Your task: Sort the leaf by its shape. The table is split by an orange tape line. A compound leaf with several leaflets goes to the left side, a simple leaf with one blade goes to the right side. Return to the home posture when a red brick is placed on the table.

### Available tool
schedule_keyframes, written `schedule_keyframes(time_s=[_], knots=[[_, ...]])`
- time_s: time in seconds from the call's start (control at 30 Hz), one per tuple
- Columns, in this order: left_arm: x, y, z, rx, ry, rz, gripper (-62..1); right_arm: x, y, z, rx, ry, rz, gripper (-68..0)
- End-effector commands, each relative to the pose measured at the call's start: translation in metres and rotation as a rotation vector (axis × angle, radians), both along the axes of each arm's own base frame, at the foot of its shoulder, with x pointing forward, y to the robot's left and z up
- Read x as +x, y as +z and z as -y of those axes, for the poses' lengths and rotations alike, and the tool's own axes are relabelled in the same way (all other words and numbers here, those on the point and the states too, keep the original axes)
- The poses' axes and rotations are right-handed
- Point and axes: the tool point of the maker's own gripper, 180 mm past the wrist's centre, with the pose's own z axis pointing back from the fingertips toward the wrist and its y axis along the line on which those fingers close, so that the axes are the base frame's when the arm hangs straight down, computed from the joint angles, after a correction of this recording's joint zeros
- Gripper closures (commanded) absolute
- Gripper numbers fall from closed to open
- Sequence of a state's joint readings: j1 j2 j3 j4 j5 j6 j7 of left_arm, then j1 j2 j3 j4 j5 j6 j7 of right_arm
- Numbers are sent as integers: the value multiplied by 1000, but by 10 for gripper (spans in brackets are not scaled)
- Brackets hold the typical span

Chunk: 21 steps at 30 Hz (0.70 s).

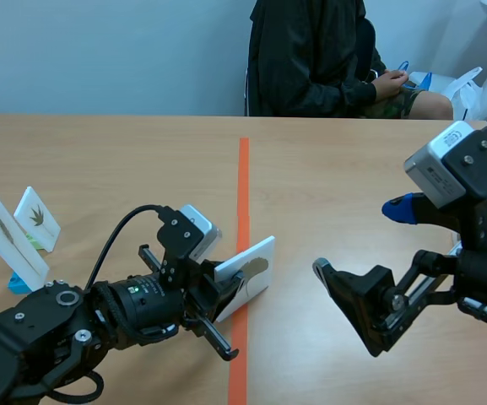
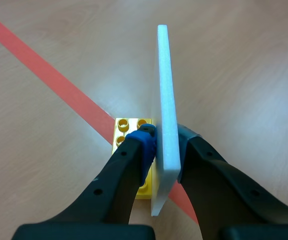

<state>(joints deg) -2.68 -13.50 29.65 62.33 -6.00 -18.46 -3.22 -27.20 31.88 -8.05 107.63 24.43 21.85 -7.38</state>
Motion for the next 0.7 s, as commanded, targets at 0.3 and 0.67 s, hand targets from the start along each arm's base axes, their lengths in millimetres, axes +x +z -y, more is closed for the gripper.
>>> schedule_keyframes(time_s=[0.3,0.67], knots=[[-20,77,2,-94,52,98,-38,4,6,-1,10,0,23,-679],[-45,112,-47,-78,236,118,-38,4,6,-1,10,0,23,-679]])
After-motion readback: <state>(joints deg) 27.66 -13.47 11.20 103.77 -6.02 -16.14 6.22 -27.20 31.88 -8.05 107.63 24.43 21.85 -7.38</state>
